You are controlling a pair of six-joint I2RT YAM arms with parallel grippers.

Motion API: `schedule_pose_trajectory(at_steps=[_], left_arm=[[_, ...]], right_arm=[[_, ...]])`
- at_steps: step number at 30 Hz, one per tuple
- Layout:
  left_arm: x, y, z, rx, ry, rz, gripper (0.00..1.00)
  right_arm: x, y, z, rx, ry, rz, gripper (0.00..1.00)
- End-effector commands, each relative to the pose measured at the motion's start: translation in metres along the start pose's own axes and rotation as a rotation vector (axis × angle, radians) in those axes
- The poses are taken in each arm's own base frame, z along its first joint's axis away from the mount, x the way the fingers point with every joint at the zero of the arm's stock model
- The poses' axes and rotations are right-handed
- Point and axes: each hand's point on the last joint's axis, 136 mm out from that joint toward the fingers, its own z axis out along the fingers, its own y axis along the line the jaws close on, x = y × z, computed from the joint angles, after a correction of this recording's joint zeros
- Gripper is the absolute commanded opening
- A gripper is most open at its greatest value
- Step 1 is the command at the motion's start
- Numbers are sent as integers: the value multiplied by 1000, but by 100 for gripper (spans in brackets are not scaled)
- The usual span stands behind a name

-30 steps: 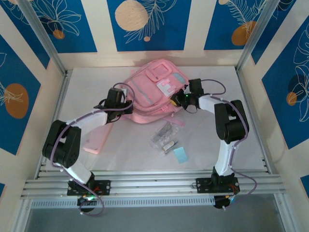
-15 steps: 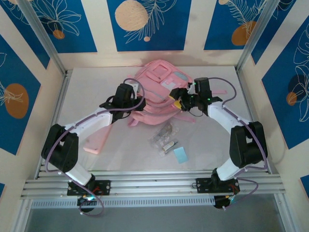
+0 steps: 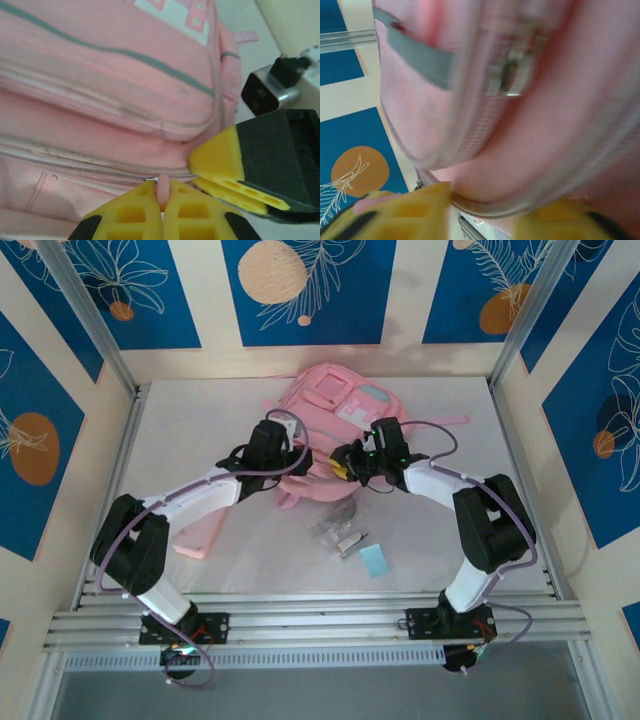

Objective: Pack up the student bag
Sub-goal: Unzip the student bag at the top-center of the table.

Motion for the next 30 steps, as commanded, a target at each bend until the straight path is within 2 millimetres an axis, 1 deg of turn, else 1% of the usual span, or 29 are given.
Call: schedule_pose_trajectory(at_steps=[1,5,8,12,15,18,21,23,27,30], left_arm=[[-18,-24,-16,84,-95,8,0],[-10,14,-8,-45,-114,14,0],[-14,43,-3,-120,-145,5,0],[-34,75,-7,-256,-237,63,0],[-51,107,-14,-340,-300,49,0],[-63,128,-15,-372,-321,31,0],[-69,136,-16,-390,-315,46,0],[-67,134,-17,-373,-305,53,0],[-53,123,-21,-303,-273,42,0],[-43,105,-25,-202,-251,21,0]], right_arm=[[-29,13,1,-26,-139,-30,0],[-20,22,-6,-40,-122,-83,0],[-9,20,-13,-27,-96,-106,0],[2,9,-29,-17,-70,-94,0],[-3,-1,-44,-20,-78,-77,0],[-11,-5,-57,-32,-69,-81,0],[-23,-7,-70,-24,-67,-111,0],[-33,-9,-80,-15,-69,-140,0],[-53,-6,-101,-56,-61,-171,0],[-70,-11,-115,-29,-88,-192,0]])
